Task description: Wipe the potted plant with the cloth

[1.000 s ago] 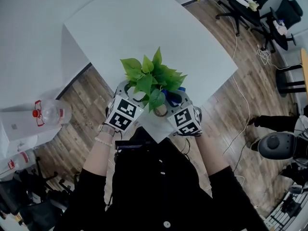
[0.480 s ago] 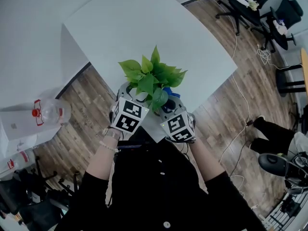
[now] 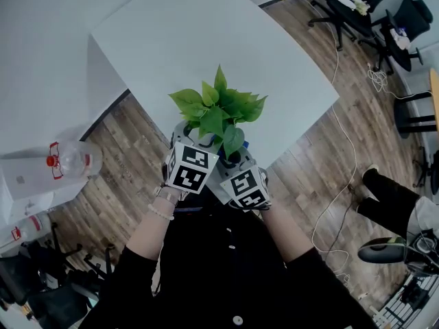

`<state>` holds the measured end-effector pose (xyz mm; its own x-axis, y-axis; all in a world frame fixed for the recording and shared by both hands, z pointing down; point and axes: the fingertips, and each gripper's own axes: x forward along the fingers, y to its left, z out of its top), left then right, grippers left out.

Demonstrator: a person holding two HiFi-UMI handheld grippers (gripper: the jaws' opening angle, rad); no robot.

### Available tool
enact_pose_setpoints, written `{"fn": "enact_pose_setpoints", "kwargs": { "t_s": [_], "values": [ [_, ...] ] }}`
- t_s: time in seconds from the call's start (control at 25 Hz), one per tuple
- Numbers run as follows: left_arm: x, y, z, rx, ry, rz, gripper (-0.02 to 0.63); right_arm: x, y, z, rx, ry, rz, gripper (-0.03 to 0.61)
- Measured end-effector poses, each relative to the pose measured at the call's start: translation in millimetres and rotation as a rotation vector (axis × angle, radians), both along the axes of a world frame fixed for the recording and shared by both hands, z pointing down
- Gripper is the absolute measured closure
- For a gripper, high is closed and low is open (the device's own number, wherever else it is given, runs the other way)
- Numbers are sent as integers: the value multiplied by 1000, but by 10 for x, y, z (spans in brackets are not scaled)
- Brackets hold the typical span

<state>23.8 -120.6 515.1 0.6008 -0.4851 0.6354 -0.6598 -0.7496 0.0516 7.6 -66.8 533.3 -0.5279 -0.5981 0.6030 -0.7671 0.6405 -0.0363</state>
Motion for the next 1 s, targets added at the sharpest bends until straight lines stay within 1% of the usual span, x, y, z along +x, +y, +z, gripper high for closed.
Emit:
{"fn": "enact_pose_setpoints", "kwargs": {
  "t_s": [0.12, 0.32, 0.6, 0.76, 0.84, 1.0],
  "values": [
    [-10, 5, 4, 2, 4, 4, 296, -28, 8, -9, -17, -35, 22, 503],
    [-79, 28, 12, -5, 29, 13, 300, 49, 23, -32, -23, -30, 67, 503],
    [-163, 63, 43, -6, 35, 23, 304, 451, -26, -82, -17, -4, 179, 503],
    [-280, 57, -116, 32, 49, 45, 304, 705, -14, -158, -10, 4, 261, 503],
    [-373, 50, -191, 60, 52, 42, 310, 832, -5, -219, 1, 8, 302, 503],
    [-584, -8, -382, 143, 28, -6, 457, 1074, 1, -422, 47, 10, 374, 503]
  ]
}}
